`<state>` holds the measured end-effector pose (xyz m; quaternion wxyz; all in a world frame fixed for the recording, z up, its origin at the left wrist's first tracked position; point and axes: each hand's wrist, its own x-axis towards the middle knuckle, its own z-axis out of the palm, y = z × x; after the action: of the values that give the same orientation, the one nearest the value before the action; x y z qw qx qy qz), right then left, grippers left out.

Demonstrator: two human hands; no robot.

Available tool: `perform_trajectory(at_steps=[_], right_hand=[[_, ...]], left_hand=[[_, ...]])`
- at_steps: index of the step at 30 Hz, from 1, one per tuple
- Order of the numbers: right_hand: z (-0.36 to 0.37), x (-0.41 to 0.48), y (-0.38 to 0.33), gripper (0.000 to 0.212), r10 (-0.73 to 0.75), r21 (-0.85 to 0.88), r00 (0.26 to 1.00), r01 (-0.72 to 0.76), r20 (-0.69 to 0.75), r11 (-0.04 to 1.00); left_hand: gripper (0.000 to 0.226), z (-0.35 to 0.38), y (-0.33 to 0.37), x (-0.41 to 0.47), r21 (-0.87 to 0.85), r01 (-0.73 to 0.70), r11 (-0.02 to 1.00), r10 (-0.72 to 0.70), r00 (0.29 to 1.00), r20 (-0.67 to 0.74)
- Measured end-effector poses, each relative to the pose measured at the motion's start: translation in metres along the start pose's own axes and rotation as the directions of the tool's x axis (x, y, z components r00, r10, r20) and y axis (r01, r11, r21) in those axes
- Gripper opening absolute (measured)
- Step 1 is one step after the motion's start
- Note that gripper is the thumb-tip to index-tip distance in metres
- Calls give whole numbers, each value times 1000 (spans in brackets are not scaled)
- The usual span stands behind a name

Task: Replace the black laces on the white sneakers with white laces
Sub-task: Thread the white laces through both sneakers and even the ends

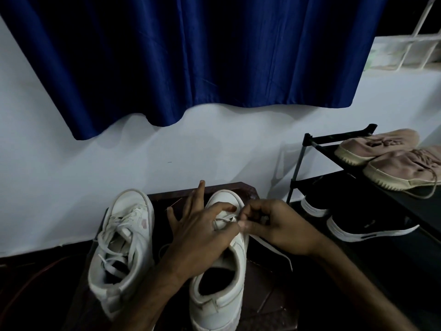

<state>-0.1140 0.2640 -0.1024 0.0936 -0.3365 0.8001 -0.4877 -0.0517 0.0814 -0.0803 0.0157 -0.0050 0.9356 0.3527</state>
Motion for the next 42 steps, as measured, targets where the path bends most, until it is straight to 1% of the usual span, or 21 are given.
perform_trajectory(at_steps=[2, 5, 7, 8, 11, 13, 15, 17, 18, 19, 21, 22, 24, 27, 30, 32, 34, 36, 37, 39, 42], right_hand=[[1, 0, -2, 14, -7, -2, 1000, 6, -6, 1000], [-21, -11, 7, 15, 128, -92, 967, -110, 222, 990], [-33, -18, 13, 13, 211, -184, 925, -158, 316, 970], [-35, -20, 14, 11, 206, -170, 934, -161, 291, 972], [-23, -15, 5, 13, 111, -15, 992, -111, 65, 994], [-11, -7, -1, 14, 43, -25, 998, -44, -34, 999], [1, -1, -3, 12, -1, -77, 997, -5, -72, 997], [2, -1, -1, 12, -7, -98, 999, 2, -51, 995], [-2, -3, 1, 13, 11, -101, 1000, -10, 5, 995], [-9, -7, 3, 13, 49, -113, 994, -39, 93, 993], [-22, -16, 5, 14, 190, -182, 941, -142, 281, 973], [-27, -20, 6, 14, 239, -205, 915, -179, 325, 962], [-29, -20, 6, 14, 235, -187, 930, -187, 281, 964], [-14, -10, -2, 20, 105, -77, 993, -101, 53, 992], [6, 1, -7, 17, -7, -85, 998, 1, -70, 996], [5, 1, -6, 16, -11, -85, 999, 8, -37, 996], [-11, -6, -3, 18, 81, -119, 988, -65, 133, 991], [-25, -14, 1, 18, 216, -218, 925, -152, 314, 964], [-28, -17, 3, 18, 253, -251, 903, -170, 348, 953], [-27, -17, 4, 19, 223, -209, 926, -163, 303, 964], [-12, -8, -1, 21, 88, -97, 991, -79, 98, 992]], left_hand=[[65, -1, 0, 0, 1, 4, 1000, -4, 1000, 6], [51, 0, -1, 1, 7, 10, 1000, -10, 1000, 22], [53, 1, -2, 1, -8, 16, 1000, -16, 1000, 19], [56, 1, -2, 1, -19, 18, 1000, -17, 1000, 4], [73, 0, -4, -3, 0, -45, 999, 45, 991, -127], [75, -2, -9, -7, 24, -94, 995, 97, 974, -203], [74, -3, -14, -10, -2, -87, 996, 85, 973, -215], [75, -2, -18, -10, -40, -60, 997, 50, 976, -213], [76, -1, -19, -10, -45, -55, 997, 44, 976, -214], [78, -1, -19, -9, -43, -55, 998, 45, 976, -212], [82, 0, -17, -7, -46, -49, 998, 38, 978, -205], [83, 0, -17, -7, -53, -42, 998, 31, 979, -203], [84, 1, -17, -6, -62, -38, 997, 24, 978, -205], [81, 2, -18, -6, -64, -44, 997, 29, 976, -217], [80, 2, -19, -7, -66, -43, 997, 27, 975, -220], [81, 2, -20, -7, -72, -38, 997, 22, 977, -212], [80, 2, -18, -8, -80, -31, 996, 14, 979, -205], [81, 2, -17, -8, -79, -25, 997, 9, 980, -201], [82, 2, -17, -8, -80, -25, 996, 8, 979, -203], [81, 1, -17, -8, -84, -28, 996, 10, 979, -204], [80, 0, -17, -9, -97, -25, 995, 5, 980, -200]])
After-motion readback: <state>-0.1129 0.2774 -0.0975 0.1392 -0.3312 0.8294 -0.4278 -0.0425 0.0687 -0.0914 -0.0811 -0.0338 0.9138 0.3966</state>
